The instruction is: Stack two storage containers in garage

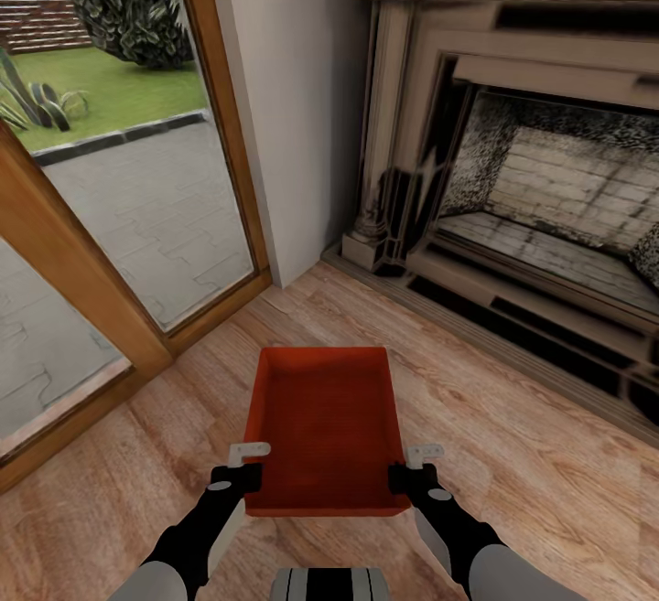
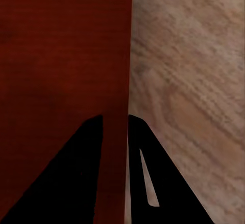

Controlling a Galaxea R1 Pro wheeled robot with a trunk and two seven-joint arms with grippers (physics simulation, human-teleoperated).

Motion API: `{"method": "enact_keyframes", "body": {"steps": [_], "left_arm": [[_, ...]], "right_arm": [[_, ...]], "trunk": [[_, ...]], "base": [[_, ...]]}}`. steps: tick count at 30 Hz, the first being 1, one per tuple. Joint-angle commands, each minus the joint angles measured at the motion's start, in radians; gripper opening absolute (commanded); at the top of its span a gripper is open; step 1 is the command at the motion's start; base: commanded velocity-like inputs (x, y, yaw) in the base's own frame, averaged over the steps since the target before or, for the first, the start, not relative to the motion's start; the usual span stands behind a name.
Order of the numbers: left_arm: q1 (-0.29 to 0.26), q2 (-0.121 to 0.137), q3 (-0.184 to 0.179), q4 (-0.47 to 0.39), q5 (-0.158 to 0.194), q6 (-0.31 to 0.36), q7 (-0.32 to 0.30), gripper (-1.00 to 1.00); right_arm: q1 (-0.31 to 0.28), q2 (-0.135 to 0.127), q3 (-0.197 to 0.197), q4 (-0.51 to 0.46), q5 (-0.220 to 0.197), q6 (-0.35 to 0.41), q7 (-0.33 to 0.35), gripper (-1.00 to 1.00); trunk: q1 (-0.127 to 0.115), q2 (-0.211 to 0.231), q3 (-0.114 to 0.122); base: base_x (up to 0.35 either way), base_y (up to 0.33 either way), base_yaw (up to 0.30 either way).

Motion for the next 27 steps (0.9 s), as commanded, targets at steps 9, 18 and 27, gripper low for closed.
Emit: {"method": "enact_keyframes", "body": {"steps": [9,18,27], "left_arm": [[0.000,-0.001,-0.006,-0.011,-0.015,0.006,0.026,-1.00],[0.000,-0.003,-0.006,-0.010,-0.011,0.008,0.027,-1.00],[0.000,-0.002,-0.006,-0.017,-0.010,0.008,0.027,-1.00]], "right_arm": [[-0.001,-0.001,0.002,0.001,-0.007,-0.012,-0.012,-1.00],[-0.001,-0.001,0.002,0.001,-0.007,-0.010,-0.012,-1.00],[0.000,0.002,0.003,0.001,-0.007,-0.008,-0.012,-1.00]], "trunk": [[0.000,0.000,-0.001],[-0.012,0.021,0.009],[-0.046,0.084,0.037]], "base": [[0.000,0.000,0.000],[0.000,0.000,0.000],[0.000,0.000,0.000]]}}
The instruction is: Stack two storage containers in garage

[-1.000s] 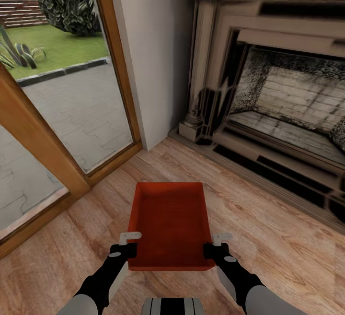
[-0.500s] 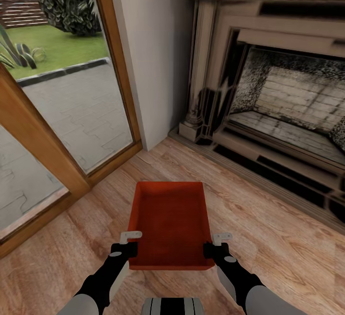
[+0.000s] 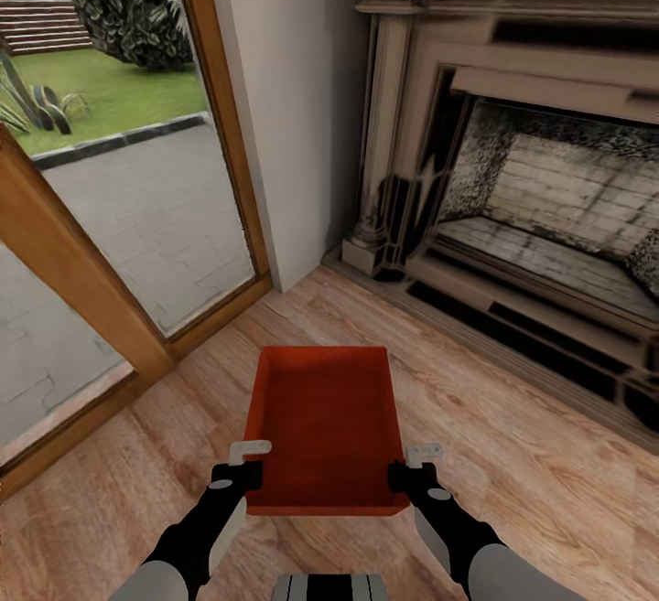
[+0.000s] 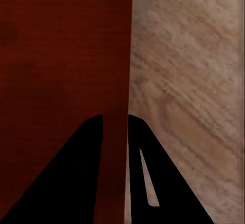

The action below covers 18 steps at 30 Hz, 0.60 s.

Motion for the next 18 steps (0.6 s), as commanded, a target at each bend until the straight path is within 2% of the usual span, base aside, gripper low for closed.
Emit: {"method": "enact_keyframes", "body": {"steps": [1,18], "left_arm": [[0.000,0.001,-0.004,-0.005,-0.009,0.007,0.016,-1.00],[0.000,0.001,-0.003,0.000,-0.007,0.007,0.016,-1.00]], "right_arm": [[0.000,-0.001,0.007,0.004,-0.012,-0.003,-0.010,-1.00],[-0.001,-0.002,0.008,0.004,-0.012,-0.003,-0.009,-1.00]], "trunk": [[-0.004,0.007,0.003],[-0.069,0.126,0.056]], "base": [[0.000,0.000,0.000],[0.000,0.000,0.000]]}}
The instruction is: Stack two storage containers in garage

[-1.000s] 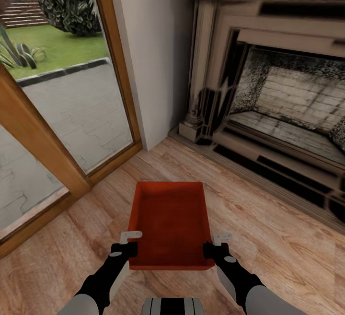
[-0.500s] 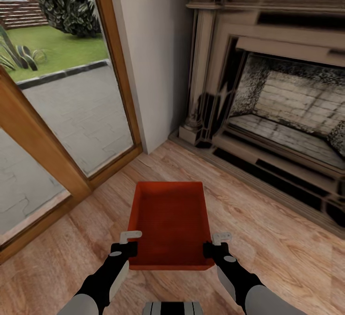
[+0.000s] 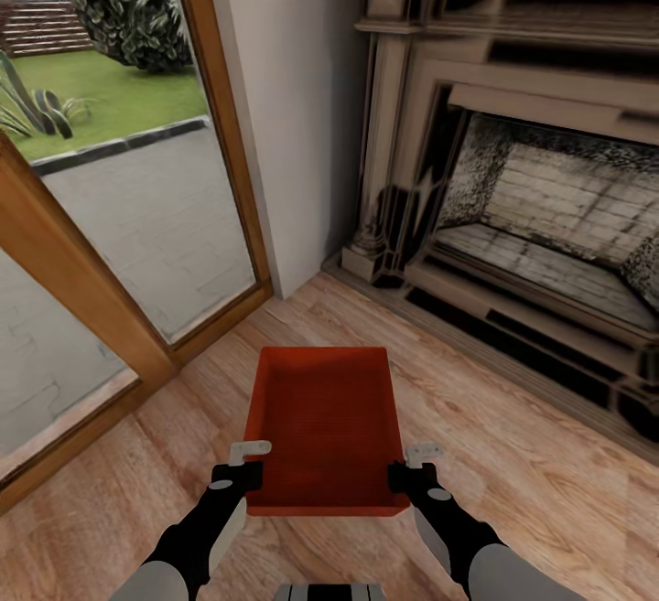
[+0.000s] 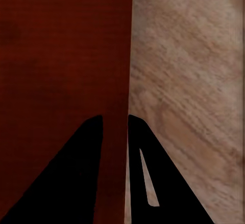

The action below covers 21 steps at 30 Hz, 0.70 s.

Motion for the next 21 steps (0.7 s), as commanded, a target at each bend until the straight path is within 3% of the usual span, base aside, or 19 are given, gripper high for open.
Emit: {"method": "enact_keyframes", "body": {"steps": [1,21], "left_arm": [[0.000,0.002,-0.004,-0.003,-0.008,0.007,0.016,-1.00],[0.000,0.002,-0.004,0.000,-0.006,0.007,0.016,-1.00]], "right_arm": [[0.000,-0.001,0.006,0.003,-0.009,-0.004,-0.010,-1.00],[0.000,0.002,0.006,0.003,-0.006,0.004,-0.009,-1.00]], "trunk": [[-0.004,0.007,0.003],[-0.081,0.147,0.065]], "base": [[0.000,0.000,0.000],[0.000,0.000,0.000]]}}
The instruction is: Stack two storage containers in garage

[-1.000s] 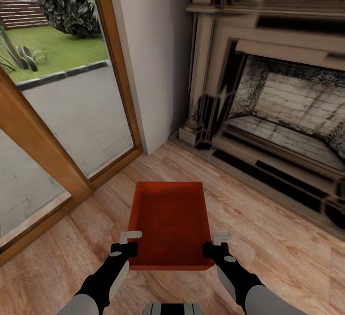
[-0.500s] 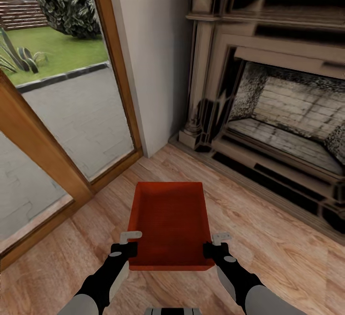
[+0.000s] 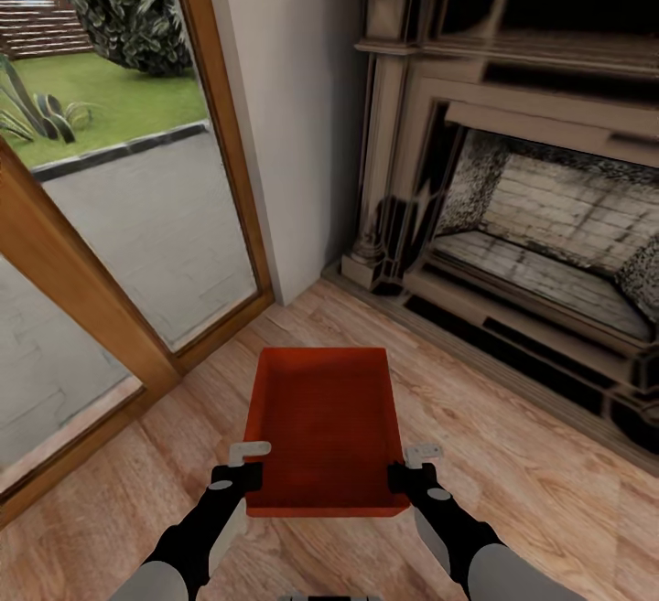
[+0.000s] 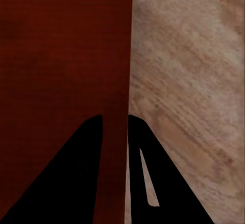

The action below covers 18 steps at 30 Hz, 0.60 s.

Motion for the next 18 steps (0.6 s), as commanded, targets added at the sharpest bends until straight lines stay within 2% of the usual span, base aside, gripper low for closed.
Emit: {"method": "enact_keyframes", "body": {"steps": [1,18], "left_arm": [[0.000,0.001,-0.004,-0.004,-0.010,0.007,0.016,-1.00],[0.000,0.004,-0.004,-0.006,-0.008,0.008,0.016,-1.00]], "right_arm": [[0.000,0.000,0.011,0.003,-0.013,-0.003,-0.008,-1.00],[0.000,0.000,0.009,0.003,-0.016,0.002,-0.010,-1.00]], "trunk": [[-0.004,0.007,0.003],[-0.069,0.126,0.056]], "base": [[0.000,0.000,0.000],[0.000,0.000,0.000]]}}
